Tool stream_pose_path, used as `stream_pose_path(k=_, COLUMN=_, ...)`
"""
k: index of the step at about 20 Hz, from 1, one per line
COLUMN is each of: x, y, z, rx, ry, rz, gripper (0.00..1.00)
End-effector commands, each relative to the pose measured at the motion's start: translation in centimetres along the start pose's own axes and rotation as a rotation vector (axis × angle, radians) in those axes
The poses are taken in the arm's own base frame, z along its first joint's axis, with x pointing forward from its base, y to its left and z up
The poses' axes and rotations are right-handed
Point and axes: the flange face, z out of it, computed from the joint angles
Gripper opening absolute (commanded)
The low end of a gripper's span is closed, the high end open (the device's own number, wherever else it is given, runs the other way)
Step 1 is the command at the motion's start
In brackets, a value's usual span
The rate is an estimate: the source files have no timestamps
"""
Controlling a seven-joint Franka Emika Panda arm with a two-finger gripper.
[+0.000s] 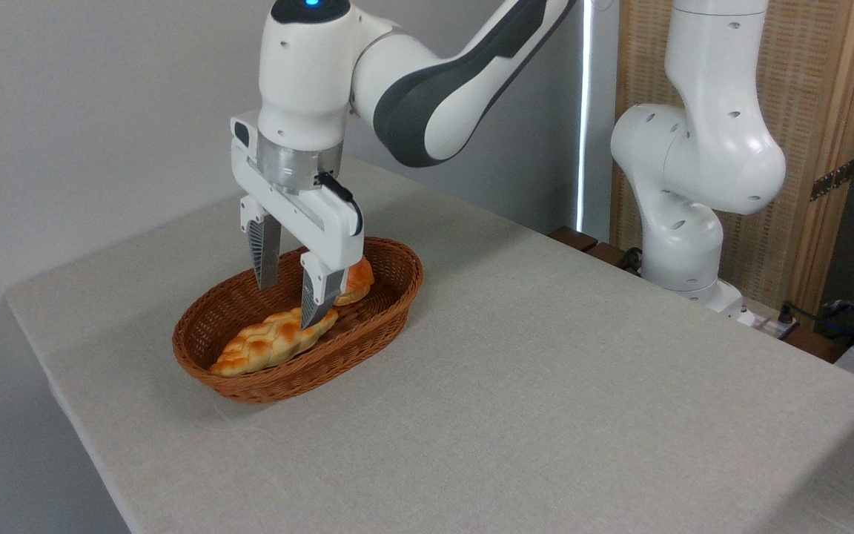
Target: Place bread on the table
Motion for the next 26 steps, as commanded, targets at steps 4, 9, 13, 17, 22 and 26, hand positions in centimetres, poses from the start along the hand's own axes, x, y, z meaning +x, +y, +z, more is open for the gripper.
stream_pose_path(k=4, x=0.2, y=0.1, z=1.2, rx=0.042, ry=-0.024, rz=0.046, gripper=1.00)
stream_pose_path(k=9, x=0.5, y=0.2, z=2.3, rx=0.049, ry=-0.026, rz=0.058, gripper=1.00)
stream_pose_path(k=13, x=0.6, y=0.4, z=2.6, rx=0.048, ry=-0.031, rz=0.066, gripper=1.00)
stream_pose_path(k=17, x=0.6, y=0.5, z=3.4, rx=0.060, ry=-0.046, rz=0.086, gripper=1.00)
stream_pose_path(k=22, x=1.0, y=1.0, z=5.0, rx=0.054, ry=-0.048, rz=0.096, gripper=0.99)
stream_pose_path(k=26, x=1.1, y=0.8, z=5.2, rx=0.061, ry=-0.037, rz=0.096, gripper=0.71)
